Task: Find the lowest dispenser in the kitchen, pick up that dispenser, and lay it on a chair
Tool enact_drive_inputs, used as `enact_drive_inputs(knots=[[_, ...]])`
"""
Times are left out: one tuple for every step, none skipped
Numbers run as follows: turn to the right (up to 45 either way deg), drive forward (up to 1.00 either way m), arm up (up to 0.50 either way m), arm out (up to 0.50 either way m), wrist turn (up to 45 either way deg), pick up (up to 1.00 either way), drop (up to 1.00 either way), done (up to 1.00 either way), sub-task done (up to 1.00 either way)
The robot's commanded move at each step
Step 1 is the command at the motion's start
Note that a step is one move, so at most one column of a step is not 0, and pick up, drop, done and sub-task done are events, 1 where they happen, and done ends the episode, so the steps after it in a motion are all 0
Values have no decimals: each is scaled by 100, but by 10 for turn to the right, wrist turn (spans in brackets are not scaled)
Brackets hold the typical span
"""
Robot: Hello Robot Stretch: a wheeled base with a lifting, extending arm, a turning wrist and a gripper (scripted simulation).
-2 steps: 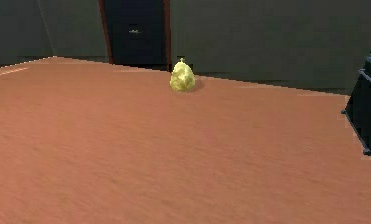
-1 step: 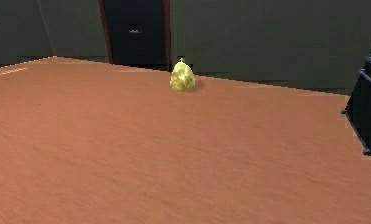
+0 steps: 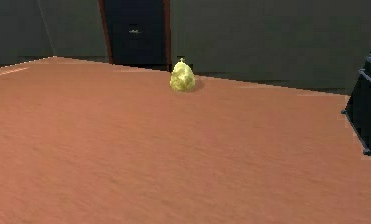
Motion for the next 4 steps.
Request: enact_drive_inputs(knots=[[0, 0, 0, 48, 0, 0, 0, 0, 0], [0, 0, 0, 0, 450, 0, 0, 0, 0], [0, 0, 0, 0, 450, 0, 0, 0, 0], [0, 0, 0, 0, 450, 0, 0, 0, 0]])
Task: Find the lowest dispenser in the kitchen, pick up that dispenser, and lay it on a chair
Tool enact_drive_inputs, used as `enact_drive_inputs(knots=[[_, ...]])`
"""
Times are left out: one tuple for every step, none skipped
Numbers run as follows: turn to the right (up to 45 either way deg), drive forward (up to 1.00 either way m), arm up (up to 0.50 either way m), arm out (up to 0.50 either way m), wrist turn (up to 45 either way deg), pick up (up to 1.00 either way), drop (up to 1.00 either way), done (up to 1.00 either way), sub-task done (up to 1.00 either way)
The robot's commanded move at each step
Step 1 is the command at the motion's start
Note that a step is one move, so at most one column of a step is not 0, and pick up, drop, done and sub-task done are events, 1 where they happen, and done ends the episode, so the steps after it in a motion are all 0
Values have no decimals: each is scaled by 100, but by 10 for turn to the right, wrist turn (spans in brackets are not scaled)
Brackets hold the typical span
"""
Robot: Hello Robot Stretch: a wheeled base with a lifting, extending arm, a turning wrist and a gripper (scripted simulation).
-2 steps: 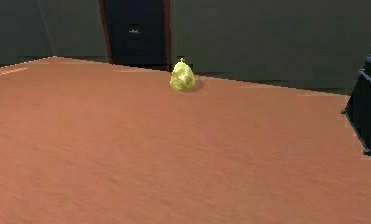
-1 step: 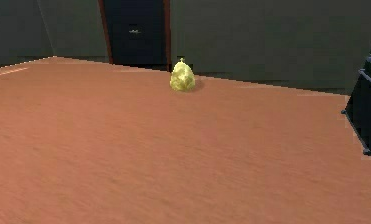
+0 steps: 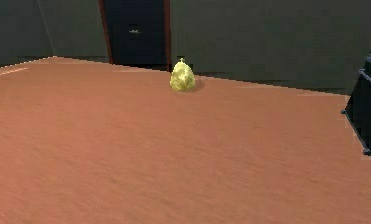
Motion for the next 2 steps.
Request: enact_drive_inputs(knots=[[0, 0, 0, 0, 240, 0, 0, 0, 0], [0, 0, 0, 0, 30, 0, 0, 0, 0]])
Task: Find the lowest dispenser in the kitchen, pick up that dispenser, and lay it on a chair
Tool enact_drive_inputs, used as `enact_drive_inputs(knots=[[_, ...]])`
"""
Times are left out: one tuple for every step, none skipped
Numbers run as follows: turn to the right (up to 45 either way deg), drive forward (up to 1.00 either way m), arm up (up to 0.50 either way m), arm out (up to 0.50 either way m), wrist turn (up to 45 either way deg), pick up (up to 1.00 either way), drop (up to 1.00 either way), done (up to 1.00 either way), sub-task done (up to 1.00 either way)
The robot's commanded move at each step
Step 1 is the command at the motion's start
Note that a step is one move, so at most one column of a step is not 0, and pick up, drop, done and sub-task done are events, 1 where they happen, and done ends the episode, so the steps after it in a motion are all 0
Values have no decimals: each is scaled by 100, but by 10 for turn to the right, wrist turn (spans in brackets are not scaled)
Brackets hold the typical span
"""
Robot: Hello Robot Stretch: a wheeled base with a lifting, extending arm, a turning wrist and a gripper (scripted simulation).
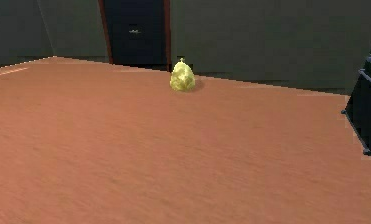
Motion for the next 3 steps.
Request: enact_drive_inputs(knots=[[0, 0, -30, 0, 0, 0, 0, 0, 0], [0, 0, 0, 0, 0, 100, 0, 0, 0], [0, 0, 10, 0, 0, 0, 0, 0, 0]])
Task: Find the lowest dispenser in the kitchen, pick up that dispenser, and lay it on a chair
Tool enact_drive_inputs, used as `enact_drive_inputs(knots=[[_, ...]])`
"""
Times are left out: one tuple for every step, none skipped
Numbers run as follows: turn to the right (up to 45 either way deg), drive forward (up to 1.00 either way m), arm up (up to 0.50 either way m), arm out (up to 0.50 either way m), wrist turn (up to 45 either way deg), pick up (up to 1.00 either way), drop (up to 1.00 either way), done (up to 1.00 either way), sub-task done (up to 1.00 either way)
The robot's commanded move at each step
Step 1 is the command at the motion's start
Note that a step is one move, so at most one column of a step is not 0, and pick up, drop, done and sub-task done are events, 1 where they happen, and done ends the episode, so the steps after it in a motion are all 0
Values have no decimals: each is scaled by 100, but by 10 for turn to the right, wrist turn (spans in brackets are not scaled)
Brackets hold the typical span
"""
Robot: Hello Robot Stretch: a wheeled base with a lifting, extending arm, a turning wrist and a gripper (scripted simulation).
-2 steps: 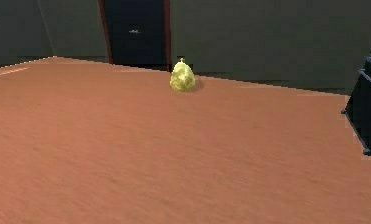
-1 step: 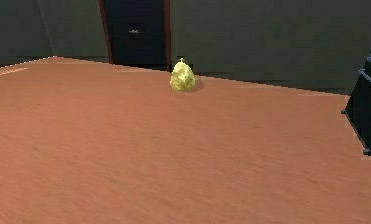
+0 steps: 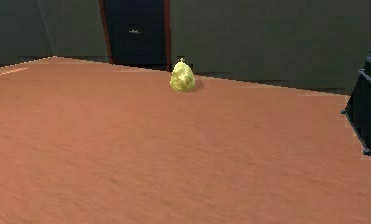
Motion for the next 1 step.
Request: enact_drive_inputs(knots=[[0, 0, 22, 0, 0, 0, 0, 0, 0]])
